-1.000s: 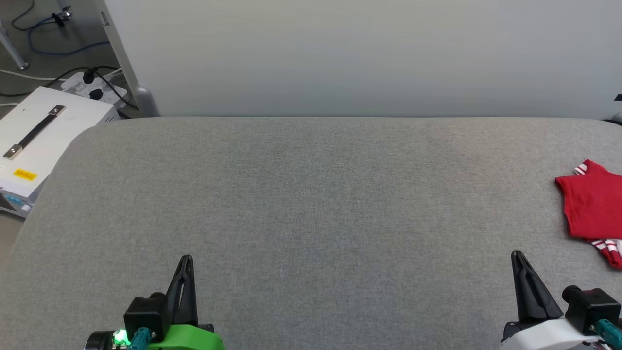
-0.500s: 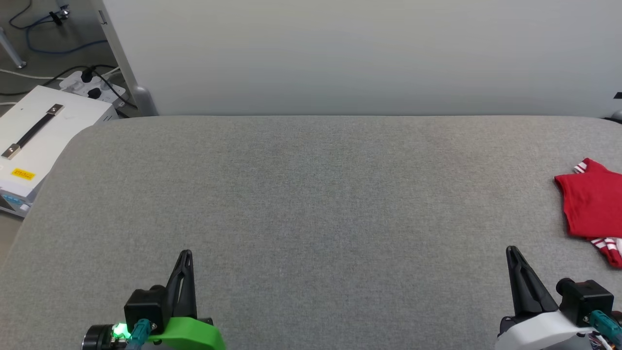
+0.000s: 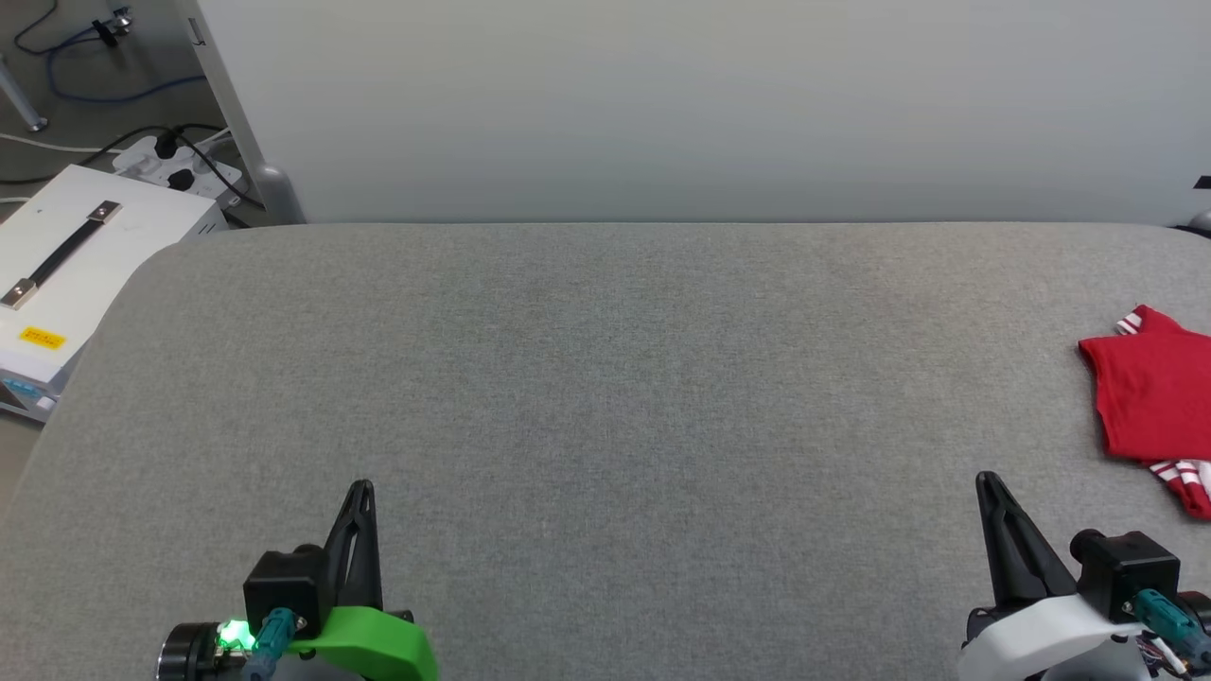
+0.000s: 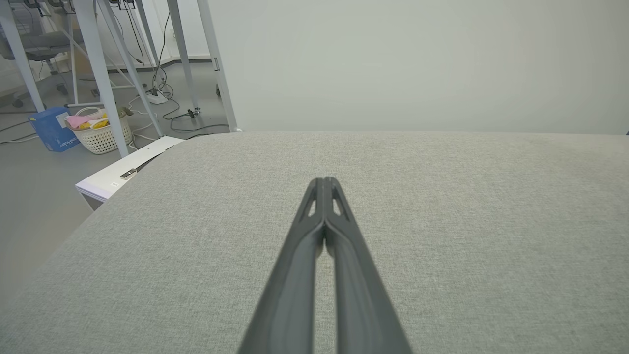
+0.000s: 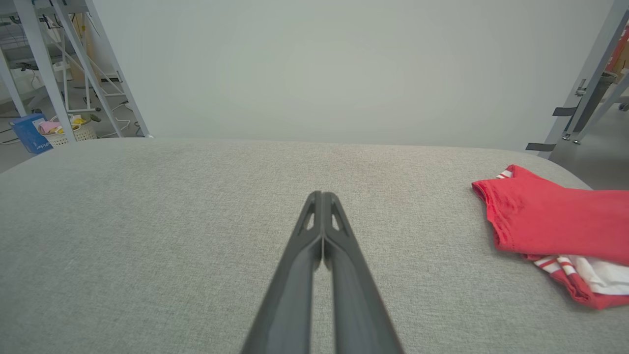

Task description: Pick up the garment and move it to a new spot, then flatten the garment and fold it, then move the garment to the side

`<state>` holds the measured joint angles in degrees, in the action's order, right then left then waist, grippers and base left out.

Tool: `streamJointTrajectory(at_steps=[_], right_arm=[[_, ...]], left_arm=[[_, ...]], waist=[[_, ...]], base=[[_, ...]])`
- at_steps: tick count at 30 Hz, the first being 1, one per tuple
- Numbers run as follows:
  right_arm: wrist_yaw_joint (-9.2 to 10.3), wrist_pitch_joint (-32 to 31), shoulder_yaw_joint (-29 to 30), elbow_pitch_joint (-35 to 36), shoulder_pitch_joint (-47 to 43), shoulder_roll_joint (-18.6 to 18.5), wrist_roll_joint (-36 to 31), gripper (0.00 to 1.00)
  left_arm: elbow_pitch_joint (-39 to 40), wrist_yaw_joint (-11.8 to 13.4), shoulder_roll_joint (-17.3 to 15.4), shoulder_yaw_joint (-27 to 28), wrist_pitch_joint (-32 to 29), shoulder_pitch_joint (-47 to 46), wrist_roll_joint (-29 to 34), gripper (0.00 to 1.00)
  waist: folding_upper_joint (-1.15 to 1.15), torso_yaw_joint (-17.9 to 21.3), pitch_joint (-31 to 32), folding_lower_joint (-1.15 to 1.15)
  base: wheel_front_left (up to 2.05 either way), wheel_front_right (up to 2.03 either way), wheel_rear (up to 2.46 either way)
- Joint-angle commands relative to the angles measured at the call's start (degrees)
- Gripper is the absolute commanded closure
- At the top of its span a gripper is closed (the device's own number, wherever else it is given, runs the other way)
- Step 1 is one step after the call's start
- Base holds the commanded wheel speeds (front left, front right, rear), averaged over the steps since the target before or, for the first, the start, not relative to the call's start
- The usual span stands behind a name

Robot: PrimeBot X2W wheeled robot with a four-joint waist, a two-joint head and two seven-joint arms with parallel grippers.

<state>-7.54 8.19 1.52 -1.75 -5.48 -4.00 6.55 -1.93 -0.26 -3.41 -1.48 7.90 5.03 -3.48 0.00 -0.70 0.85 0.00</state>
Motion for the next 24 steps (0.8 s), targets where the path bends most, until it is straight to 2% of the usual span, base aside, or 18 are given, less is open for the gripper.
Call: streamJointTrajectory(at_steps=[1,24], right_arm=[[0.03,-0.52,-0.15,0.46,1.26,0.16,-0.61,1.0],[0.04,-3.48,-0.68,0.96,2.89,0.53,-2.9,1.0]], left_arm=[[0.26,0.12,0.25,0.25,-0.38,-1.43,0.62,1.0],[0.91,0.17,0.36,0.72,-3.29,-2.82,1.73,1.0]], waist=[[0.0,0.01,-0.02,0.0],[0.0,0.28,-0.34,0.0]], base=[[0.0,0.0,0.0],[0.0,0.0,0.0]])
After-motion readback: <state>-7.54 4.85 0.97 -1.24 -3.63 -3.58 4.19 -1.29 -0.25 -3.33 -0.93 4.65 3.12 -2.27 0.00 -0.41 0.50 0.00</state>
